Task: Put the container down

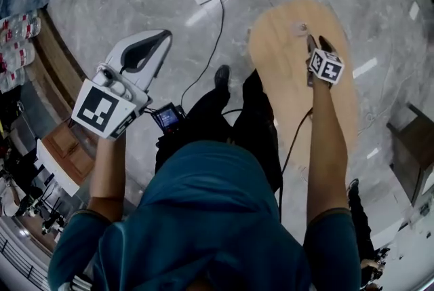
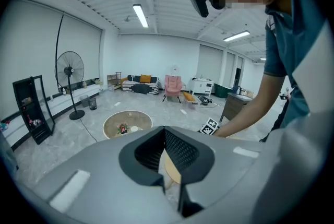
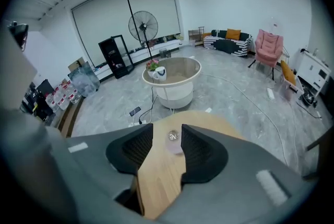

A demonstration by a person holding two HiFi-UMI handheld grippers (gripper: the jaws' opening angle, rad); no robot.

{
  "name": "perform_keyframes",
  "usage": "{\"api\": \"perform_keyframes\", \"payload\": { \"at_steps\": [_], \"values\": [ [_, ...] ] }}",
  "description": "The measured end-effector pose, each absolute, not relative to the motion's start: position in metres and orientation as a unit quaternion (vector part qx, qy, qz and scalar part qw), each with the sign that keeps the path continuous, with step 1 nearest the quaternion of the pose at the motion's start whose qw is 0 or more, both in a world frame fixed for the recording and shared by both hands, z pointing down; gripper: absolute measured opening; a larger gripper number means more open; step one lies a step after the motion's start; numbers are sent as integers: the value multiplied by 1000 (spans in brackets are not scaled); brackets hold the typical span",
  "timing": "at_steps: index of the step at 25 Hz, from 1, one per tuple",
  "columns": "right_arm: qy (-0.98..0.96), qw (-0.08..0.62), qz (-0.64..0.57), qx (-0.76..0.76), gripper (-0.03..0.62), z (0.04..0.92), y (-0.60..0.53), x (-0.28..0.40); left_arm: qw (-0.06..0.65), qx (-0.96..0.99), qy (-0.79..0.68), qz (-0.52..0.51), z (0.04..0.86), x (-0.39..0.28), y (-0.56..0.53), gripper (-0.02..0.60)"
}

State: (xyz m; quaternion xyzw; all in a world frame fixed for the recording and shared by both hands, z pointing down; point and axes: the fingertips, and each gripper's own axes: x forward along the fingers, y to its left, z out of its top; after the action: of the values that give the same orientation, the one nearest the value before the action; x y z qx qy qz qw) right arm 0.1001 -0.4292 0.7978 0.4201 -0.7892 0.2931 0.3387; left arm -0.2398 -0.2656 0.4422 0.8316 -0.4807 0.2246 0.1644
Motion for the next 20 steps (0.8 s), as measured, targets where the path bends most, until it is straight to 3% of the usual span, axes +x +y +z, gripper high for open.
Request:
{"api": "perform_keyframes", "payload": {
  "at_steps": [15,20],
  "values": [
    [-887,105,160,420,153,448,-362,35,71,861,-479,156,332,-249,-251,-3],
    [-908,30,108,403,59,332,-314,19,24,882,-456,116,302,-236,-246,-3]
  ]
}}
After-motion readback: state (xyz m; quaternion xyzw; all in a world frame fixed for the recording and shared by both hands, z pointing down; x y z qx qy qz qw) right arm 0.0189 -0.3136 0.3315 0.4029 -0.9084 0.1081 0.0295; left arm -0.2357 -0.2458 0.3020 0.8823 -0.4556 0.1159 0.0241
